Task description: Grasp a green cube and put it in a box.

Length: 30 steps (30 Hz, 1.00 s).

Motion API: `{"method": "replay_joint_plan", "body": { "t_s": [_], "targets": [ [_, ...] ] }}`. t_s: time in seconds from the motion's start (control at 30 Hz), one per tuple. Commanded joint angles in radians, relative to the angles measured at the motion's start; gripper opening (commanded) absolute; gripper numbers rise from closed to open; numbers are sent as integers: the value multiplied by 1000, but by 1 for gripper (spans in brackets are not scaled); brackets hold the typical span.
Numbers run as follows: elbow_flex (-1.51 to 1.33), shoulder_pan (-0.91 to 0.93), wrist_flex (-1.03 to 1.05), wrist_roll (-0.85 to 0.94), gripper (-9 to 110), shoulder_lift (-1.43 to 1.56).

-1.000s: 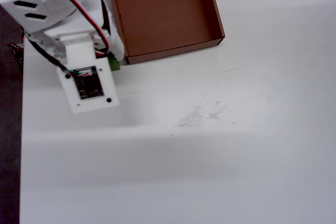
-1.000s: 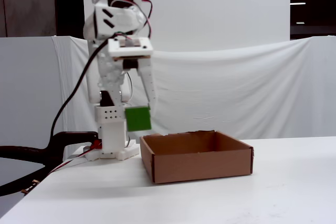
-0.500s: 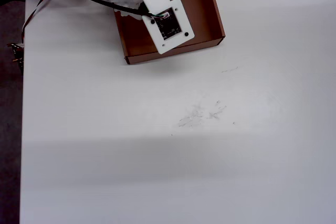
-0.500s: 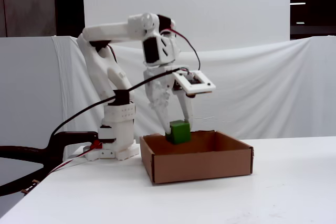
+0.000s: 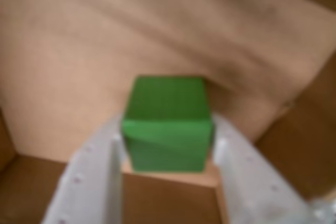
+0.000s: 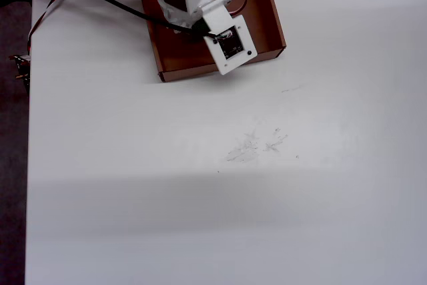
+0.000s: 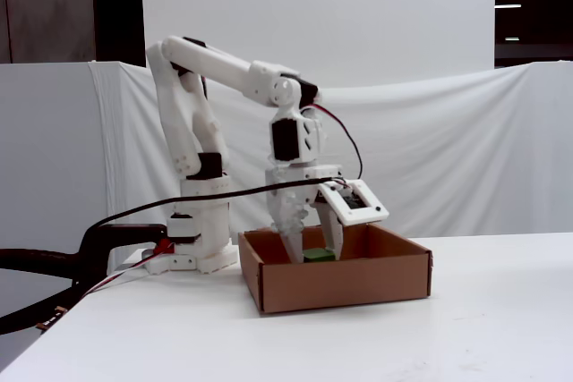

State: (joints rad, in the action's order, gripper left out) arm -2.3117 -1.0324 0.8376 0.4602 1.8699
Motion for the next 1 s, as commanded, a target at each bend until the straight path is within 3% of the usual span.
{"method": "replay_joint_plan", "body": {
  "t_s": [0.0, 0.5, 0.77, 0.97],
  "targets": [
    [2, -15, -18, -12, 17, 0],
    [32, -8, 52, -18, 23, 26],
    [49, 31, 121, -18, 37, 83],
    [117, 64, 233, -9, 35, 160]
  ]
}}
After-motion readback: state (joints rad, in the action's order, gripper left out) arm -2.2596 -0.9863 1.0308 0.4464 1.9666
